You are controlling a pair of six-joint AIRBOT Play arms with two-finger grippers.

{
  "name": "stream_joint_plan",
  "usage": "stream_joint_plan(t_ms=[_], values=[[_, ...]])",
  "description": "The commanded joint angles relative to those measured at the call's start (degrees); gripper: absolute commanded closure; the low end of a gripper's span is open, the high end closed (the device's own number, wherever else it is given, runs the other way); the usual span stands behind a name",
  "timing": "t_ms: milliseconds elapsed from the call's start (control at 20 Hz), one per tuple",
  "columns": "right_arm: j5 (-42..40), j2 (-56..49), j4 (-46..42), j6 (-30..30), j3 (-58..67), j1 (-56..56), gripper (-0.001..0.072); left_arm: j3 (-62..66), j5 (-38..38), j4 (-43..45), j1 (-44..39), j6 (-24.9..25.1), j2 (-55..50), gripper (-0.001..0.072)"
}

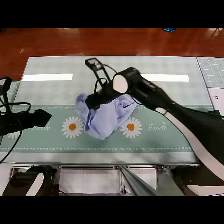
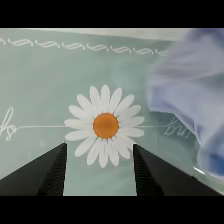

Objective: Fold the shirts.

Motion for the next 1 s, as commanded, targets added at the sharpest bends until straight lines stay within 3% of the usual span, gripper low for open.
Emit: stream_joint_plan(t_ms=[0, 150, 250, 400, 500, 600, 650, 950], values=[[1.16, -3.5, 5.9, -0.09, 1.38, -3.63, 0.0297, -0.96, -1.88, 0.02, 0.04, 0.0, 0.04, 0.0201], [7.52, 3.63, 4.87, -2.84, 3.87, -15.78, 0.0298, -3.13, -1.84, 0.0, 0.04, 0.0, 0.04, 0.02], [12.57, 9.64, -1.11, -2.51, 3.23, -25.03, 0.0304, -6.01, -1.95, -0.74, 0.02, -1.11, 0.07, 0.02], [14.23, 19.41, -9.86, -0.15, -8.5, -36.46, 0.0304, -16.48, 1.68, -12.24, 0.02, -1.14, 0.02, 0.0201], [9.35, 26.49, -6.91, -0.11, -22.91, -42.51, 0.0304, -23.08, 6.99, -24.81, 0.0, 5.49, -1.46, 0.0201], [5.03, 32.37, -2.4, -0.66, -35.67, -46.03, 0.0304, -26.64, 6.56, -36.06, -1.51, 14.45, -6.12, 0.0201], [3.63, 34.67, -0.81, -1.07, -40.33, -46.99, 0.0304, -26.99, 6.73, -38.12, -3.19, 16.59, -8.83, 0.0201], [1.18, 39.34, 2.25, -1.79, -49.7, -47.45, 0.0304, -26.82, 17.79, -45.97, -14.43, 17.57, -21.73, 0.02]])
